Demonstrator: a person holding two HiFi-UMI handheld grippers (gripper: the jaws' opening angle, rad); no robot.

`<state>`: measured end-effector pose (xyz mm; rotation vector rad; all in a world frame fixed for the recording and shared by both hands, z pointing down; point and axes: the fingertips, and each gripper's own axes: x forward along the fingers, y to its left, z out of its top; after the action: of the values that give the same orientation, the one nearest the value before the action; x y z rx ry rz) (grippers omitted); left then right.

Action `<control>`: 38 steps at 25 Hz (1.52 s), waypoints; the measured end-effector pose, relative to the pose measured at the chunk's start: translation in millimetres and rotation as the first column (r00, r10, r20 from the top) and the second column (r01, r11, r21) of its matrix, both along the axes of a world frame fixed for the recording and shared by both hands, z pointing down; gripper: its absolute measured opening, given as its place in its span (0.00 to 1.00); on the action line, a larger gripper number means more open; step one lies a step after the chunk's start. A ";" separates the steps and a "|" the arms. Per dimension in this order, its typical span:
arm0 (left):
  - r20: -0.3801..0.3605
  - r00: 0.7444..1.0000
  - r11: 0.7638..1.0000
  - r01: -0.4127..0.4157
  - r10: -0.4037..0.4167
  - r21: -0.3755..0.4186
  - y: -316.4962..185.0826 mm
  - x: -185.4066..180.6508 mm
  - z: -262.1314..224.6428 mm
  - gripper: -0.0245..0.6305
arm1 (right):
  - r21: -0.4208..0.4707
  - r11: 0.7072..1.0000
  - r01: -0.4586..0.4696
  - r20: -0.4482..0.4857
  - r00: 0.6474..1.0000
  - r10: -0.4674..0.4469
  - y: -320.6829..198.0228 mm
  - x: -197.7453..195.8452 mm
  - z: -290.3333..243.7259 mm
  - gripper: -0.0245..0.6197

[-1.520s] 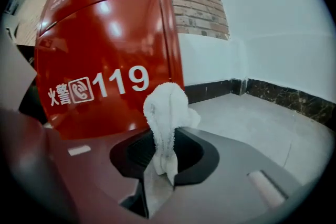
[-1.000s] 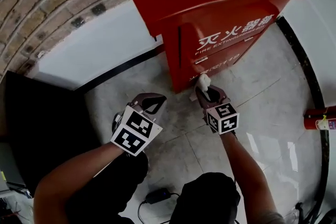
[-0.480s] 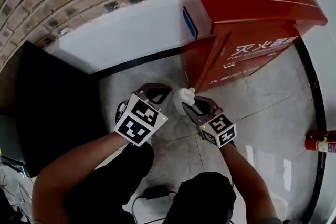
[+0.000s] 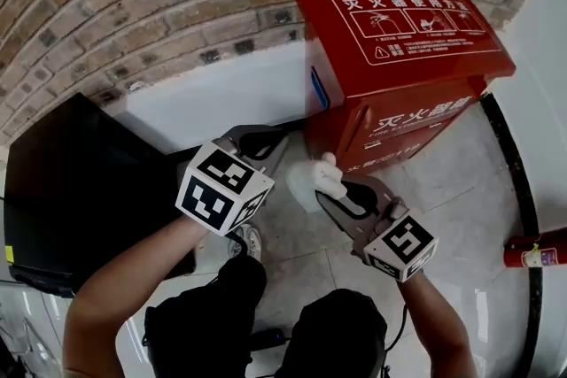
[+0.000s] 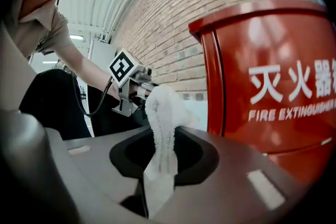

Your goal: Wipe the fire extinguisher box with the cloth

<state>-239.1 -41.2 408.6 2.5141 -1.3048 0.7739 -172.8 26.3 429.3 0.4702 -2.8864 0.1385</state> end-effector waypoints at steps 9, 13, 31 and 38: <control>-0.092 0.947 0.950 -0.311 0.308 -0.022 53.7 48.7 -68.8 0.35 | 0.081 0.997 0.000 -0.069 0.998 0.005 -5.6 13.6 -64.8 0.21; -0.080 0.896 0.898 -0.440 0.438 -0.012 72.5 68.7 -73.4 0.43 | 0.104 0.981 0.163 -0.092 0.984 -0.153 16.6 13.1 -73.5 0.21; -0.125 0.937 0.937 -0.304 0.327 0.171 36.9 46.9 -92.3 0.18 | 0.028 0.999 0.030 -0.096 0.995 -0.028 -20.5 31.5 -44.0 0.33; -0.151 0.952 0.948 -0.232 0.267 0.216 -9.9 52.2 -95.8 0.18 | 0.019 0.999 -0.025 -0.166 0.986 0.028 -17.8 60.1 -34.0 0.28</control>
<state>-186.9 -51.1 312.9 2.8694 -1.0624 0.4665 -112.6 8.5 395.3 0.4989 -2.7211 0.0751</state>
